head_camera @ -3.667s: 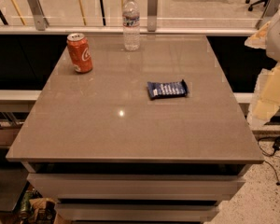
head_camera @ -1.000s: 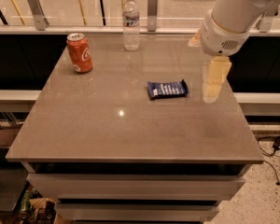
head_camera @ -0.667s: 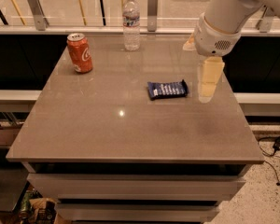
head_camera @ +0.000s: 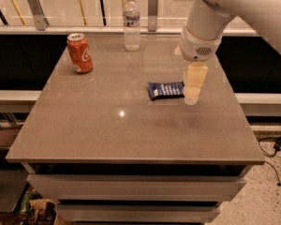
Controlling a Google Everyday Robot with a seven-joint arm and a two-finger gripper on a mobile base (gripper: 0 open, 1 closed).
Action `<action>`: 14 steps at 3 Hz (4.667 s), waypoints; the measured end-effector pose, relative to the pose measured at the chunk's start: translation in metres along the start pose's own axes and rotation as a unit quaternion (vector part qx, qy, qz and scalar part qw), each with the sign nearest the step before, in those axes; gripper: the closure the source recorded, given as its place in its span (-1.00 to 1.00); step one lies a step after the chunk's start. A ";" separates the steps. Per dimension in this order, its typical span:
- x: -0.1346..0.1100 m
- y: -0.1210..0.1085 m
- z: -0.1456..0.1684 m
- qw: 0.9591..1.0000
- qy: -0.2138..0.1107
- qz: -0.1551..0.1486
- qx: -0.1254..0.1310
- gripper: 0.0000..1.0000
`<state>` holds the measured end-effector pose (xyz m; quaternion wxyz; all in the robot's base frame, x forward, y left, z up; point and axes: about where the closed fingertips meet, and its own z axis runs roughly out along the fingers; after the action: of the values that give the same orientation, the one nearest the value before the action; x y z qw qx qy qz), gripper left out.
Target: Move rxbar blueberry near water bottle
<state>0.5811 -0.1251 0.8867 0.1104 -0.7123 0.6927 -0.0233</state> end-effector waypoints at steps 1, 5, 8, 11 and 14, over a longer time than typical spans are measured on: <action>-0.007 -0.003 0.016 1.000 0.016 0.010 0.018 -1.00; -0.006 -0.021 0.048 0.999 0.003 0.001 -0.032 -1.00; -0.006 -0.017 0.065 0.999 0.023 0.009 -0.031 -1.00; -0.007 -0.018 0.069 0.999 0.022 0.009 -0.031 0.26; -0.008 -0.019 0.064 0.999 0.022 0.009 -0.031 1.00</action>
Offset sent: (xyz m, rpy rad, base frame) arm 0.0182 0.0151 -0.0406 -0.0451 -0.0746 -0.0505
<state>0.6111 -0.1090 0.8287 0.0732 -0.7087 0.7015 -0.0163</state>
